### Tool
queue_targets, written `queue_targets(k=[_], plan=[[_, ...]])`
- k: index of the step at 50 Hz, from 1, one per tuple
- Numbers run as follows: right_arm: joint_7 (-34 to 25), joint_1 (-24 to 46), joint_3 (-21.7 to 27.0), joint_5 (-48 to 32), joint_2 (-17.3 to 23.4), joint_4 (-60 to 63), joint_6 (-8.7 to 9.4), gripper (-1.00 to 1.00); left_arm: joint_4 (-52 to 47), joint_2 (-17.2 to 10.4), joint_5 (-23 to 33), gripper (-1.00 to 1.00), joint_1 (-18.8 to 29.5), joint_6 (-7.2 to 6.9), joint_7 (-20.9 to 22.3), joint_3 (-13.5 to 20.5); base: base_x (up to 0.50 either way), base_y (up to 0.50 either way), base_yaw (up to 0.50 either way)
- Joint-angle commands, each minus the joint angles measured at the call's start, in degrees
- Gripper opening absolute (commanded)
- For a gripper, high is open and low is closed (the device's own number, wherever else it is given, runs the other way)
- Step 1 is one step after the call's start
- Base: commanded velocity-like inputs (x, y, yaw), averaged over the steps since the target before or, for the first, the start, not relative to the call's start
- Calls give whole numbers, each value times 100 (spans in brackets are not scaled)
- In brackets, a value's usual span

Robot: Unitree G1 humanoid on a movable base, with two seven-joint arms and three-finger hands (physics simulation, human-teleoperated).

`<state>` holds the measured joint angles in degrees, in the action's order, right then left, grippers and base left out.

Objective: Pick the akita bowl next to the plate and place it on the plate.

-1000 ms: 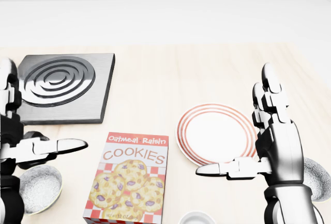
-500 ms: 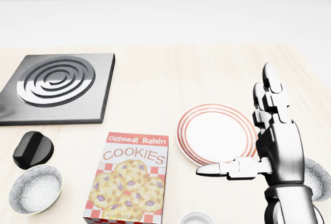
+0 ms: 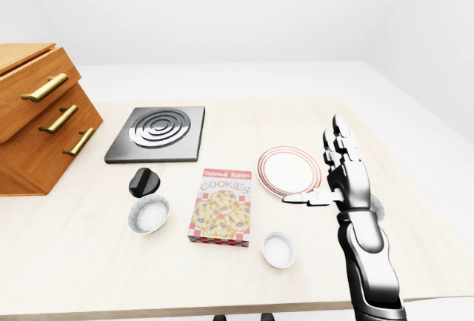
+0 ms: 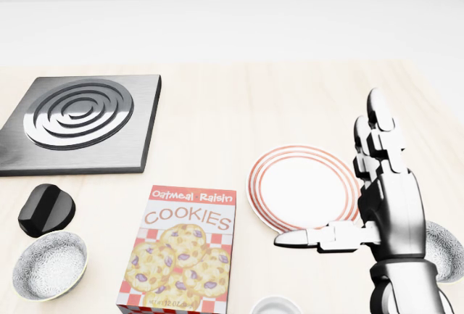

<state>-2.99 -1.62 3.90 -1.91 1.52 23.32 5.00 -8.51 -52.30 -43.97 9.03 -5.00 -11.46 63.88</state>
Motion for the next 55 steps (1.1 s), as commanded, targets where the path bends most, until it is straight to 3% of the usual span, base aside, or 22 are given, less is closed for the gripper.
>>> queue_targets(k=[1, 12, 22, 28, 34, 38, 43, 46, 55], plan=[[-1, -11, -18, -7, -4, -29, 0, 100, 1581, -227, 566, 100, -565, 0, 690, 796, 0, 0, 0], [-9, -49, -34, -14, -12, -45, 0, 100, 2901, 2, 853, 100, -777, 0, 965, 390, 0, 0, 0], [-6, -58, -56, -47, -14, -103, 0, 100, 4154, 154, 722, 100, -966, 0, 1097, -97, 0, 0, 0], [-25, -60, -60, -51, -8, -169, 0, 100, 4345, 129, 591, 100, -1006, 129, 1056, -276, 0, 0, 0], [-73, -108, -209, -343, 21, -481, 0, 100, 4857, 60, 484, 100, -1052, 488, 1163, -416, 0, 0, 0], [-99, -95, -180, -289, -12, -544, 0, 100, 5008, 13, 392, 100, -1083, 592, 1173, -491, 0, 0, 0], [-80, -94, -185, -369, -2, -579, 0, 100, 4791, 48, 342, 100, -1153, 503, 1082, -507, 0, 0, 0], [-78, -105, -247, -597, 28, -659, 0, 100, 4548, 84, 374, 100, -1180, 345, 1024, -424, 0, 0, 0], [-95, -104, -234, -611, 9, -659, 0, 100, 4509, 110, 440, 100, -1156, 302, 1037, -369, 0, 0, 0]])
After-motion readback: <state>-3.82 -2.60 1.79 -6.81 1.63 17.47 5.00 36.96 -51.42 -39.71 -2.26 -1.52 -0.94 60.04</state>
